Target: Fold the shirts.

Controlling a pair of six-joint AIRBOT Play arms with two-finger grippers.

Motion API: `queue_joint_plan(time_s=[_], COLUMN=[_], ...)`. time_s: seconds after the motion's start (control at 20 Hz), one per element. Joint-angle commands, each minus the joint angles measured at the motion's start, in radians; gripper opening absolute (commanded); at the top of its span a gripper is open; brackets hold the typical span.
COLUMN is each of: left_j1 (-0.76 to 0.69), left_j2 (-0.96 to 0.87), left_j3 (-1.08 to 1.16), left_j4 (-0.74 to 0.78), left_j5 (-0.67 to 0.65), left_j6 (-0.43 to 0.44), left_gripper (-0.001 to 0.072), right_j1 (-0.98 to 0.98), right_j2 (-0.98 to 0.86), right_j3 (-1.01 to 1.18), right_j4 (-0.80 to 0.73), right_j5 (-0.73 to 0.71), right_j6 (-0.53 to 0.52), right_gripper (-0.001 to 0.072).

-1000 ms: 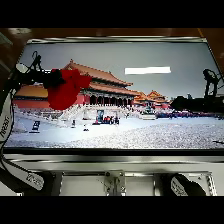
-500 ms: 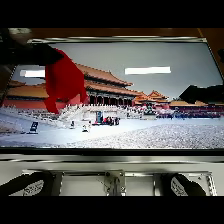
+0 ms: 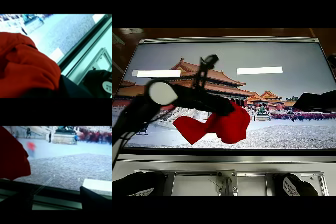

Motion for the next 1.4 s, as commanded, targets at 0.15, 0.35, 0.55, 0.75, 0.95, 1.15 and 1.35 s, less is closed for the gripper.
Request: queue_joint_plan(time_s=[0.15, 0.35, 0.55, 0.75, 0.95, 1.15, 1.35], left_j1=[-0.025, 0.330, 0.645, 0.744, 0.650, 0.543, 0.510], left_j2=[-0.213, -0.144, -0.031, -0.019, -0.087, -0.194, -0.278], left_j3=[0.036, 0.071, -0.037, -0.276, -0.415, -0.411, -0.377], left_j4=[-0.046, 0.027, 0.180, 0.160, 0.092, 0.005, 0.004], left_j5=[-0.021, -0.315, -0.501, -0.468, -0.277, -0.174, -0.171], left_j6=[-0.068, -0.056, -0.056, -0.031, -0.017, 0.001, 0.002], left_gripper=[0.0705, 0.0704, 0.0707, 0.0708, 0.0708, 0.0705, 0.0539], right_j1=[0.001, -0.002, -0.079, -0.110, -0.111, -0.087, 0.035], right_j2=[0.000, -0.002, -0.002, -0.002, -0.002, -0.002, -0.002], right_j3=[0.003, -0.026, -0.232, -0.490, -0.670, -0.786, -0.821], right_j4=[-0.082, -0.181, -0.098, 0.010, 0.035, 0.146, 0.172], right_j5=[0.002, -0.047, -0.071, -0.109, -0.100, -0.145, -0.187], right_j6=[0.023, 0.030, 0.031, 0.003, -0.027, -0.028, -0.039], right_gripper=[0.0691, 0.0692, 0.0691, 0.0692, 0.0693, 0.0693, 0.0693])
